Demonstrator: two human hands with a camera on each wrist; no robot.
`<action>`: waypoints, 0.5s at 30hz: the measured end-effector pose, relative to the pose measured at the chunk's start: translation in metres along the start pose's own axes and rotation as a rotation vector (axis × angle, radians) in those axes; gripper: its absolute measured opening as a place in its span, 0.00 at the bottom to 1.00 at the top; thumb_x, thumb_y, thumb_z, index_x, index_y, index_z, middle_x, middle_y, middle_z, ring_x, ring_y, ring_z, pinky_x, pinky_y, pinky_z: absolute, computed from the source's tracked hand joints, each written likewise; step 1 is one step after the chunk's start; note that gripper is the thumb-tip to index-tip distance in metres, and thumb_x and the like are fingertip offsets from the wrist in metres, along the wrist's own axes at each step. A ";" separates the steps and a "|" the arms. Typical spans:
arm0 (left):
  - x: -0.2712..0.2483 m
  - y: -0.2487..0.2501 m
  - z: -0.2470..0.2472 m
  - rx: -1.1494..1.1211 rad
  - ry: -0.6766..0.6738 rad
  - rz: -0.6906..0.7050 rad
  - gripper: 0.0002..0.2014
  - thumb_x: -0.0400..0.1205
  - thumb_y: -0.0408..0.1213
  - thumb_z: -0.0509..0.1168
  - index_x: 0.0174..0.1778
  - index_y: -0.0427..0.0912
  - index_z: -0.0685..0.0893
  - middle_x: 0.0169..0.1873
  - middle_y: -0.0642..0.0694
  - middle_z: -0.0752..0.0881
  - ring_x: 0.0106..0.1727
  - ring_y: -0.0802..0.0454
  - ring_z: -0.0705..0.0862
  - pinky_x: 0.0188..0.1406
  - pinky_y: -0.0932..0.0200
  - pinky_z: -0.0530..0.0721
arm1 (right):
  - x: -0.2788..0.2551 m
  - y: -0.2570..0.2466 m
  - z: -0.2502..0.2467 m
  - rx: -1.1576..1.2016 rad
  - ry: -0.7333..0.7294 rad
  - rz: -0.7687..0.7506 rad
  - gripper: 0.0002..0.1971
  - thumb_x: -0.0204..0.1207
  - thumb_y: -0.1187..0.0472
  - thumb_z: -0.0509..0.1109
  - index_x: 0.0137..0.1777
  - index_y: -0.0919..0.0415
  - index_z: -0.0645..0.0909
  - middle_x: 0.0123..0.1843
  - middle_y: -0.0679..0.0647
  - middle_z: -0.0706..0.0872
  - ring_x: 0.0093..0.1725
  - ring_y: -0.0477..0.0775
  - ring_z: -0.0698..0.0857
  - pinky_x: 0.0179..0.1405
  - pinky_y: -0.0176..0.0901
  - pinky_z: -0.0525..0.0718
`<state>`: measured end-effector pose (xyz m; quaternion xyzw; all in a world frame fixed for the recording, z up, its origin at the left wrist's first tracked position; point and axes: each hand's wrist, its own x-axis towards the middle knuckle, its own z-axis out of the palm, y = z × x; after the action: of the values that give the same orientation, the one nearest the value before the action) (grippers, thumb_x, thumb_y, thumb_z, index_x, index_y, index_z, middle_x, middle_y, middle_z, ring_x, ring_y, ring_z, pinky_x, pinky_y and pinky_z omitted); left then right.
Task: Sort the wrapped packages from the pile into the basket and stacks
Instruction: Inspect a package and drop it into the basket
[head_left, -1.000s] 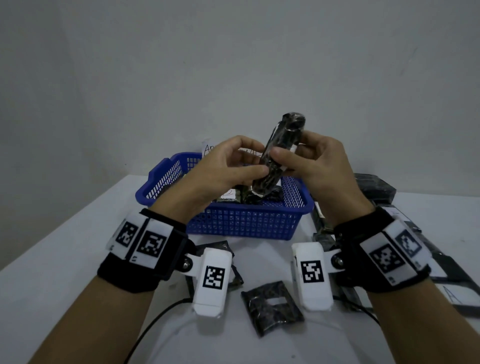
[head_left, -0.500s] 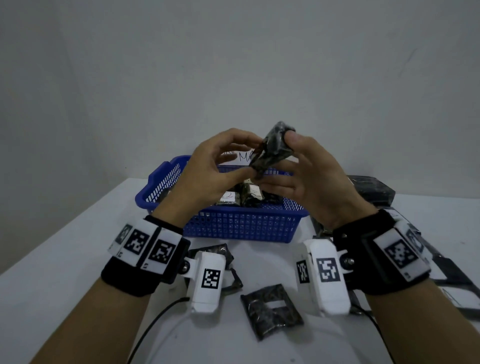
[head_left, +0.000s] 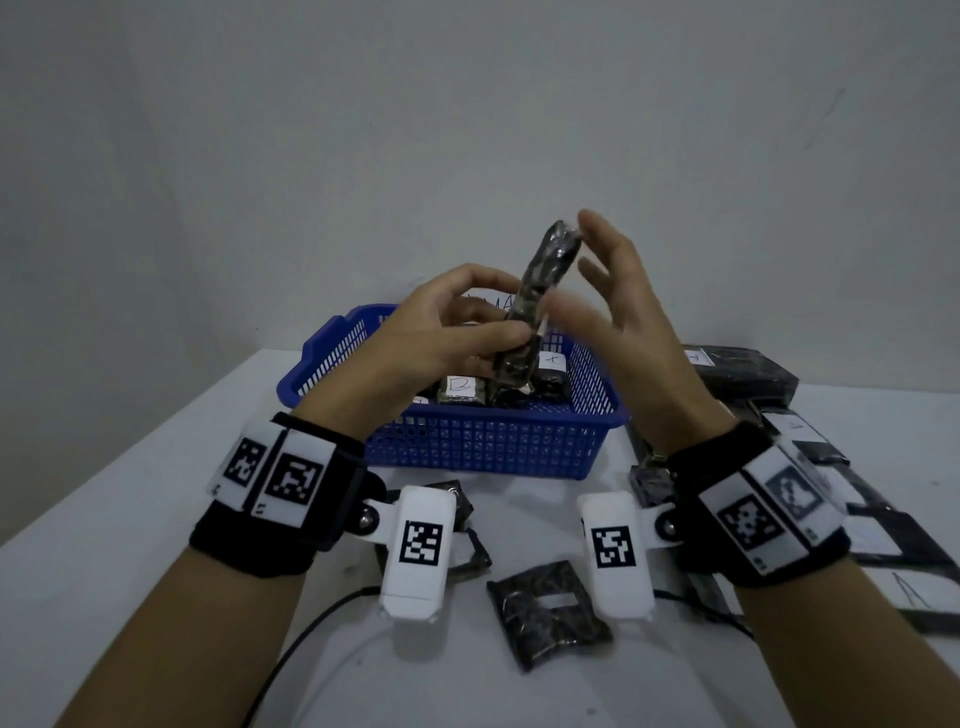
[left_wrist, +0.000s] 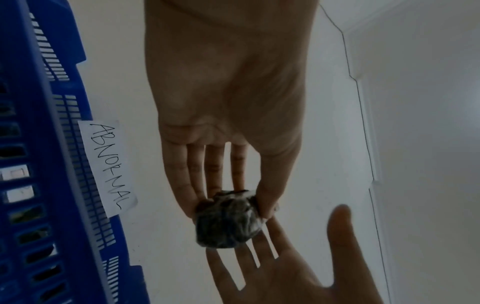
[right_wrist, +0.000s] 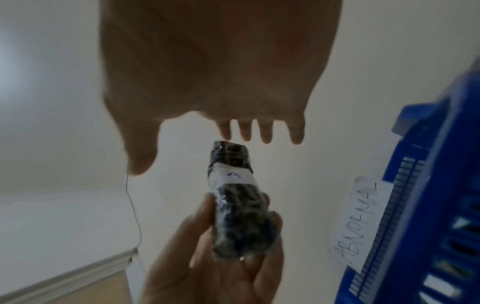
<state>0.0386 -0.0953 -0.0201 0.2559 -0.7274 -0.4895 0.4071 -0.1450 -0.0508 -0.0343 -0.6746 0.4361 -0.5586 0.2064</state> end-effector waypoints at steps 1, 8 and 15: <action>0.000 -0.001 0.000 0.023 0.008 0.010 0.21 0.77 0.36 0.74 0.66 0.44 0.80 0.50 0.44 0.90 0.47 0.51 0.92 0.41 0.63 0.87 | 0.002 0.000 0.000 0.039 0.076 0.029 0.40 0.74 0.40 0.73 0.84 0.46 0.63 0.84 0.44 0.71 0.80 0.43 0.72 0.73 0.40 0.75; 0.006 -0.011 0.001 0.174 0.016 0.060 0.21 0.76 0.33 0.77 0.63 0.48 0.82 0.54 0.50 0.90 0.52 0.49 0.92 0.56 0.51 0.89 | 0.007 0.005 -0.003 -0.043 0.260 -0.064 0.17 0.73 0.55 0.82 0.60 0.58 0.86 0.50 0.50 0.93 0.50 0.48 0.92 0.56 0.53 0.91; 0.006 -0.015 0.000 0.206 0.089 0.295 0.20 0.75 0.28 0.77 0.60 0.47 0.81 0.58 0.51 0.87 0.64 0.53 0.86 0.63 0.51 0.86 | 0.004 -0.012 -0.007 0.171 -0.028 0.219 0.20 0.78 0.35 0.65 0.62 0.43 0.82 0.63 0.40 0.87 0.65 0.49 0.86 0.69 0.62 0.83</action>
<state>0.0344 -0.1056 -0.0314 0.2080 -0.7847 -0.3356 0.4778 -0.1475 -0.0464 -0.0212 -0.6108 0.4549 -0.5585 0.3289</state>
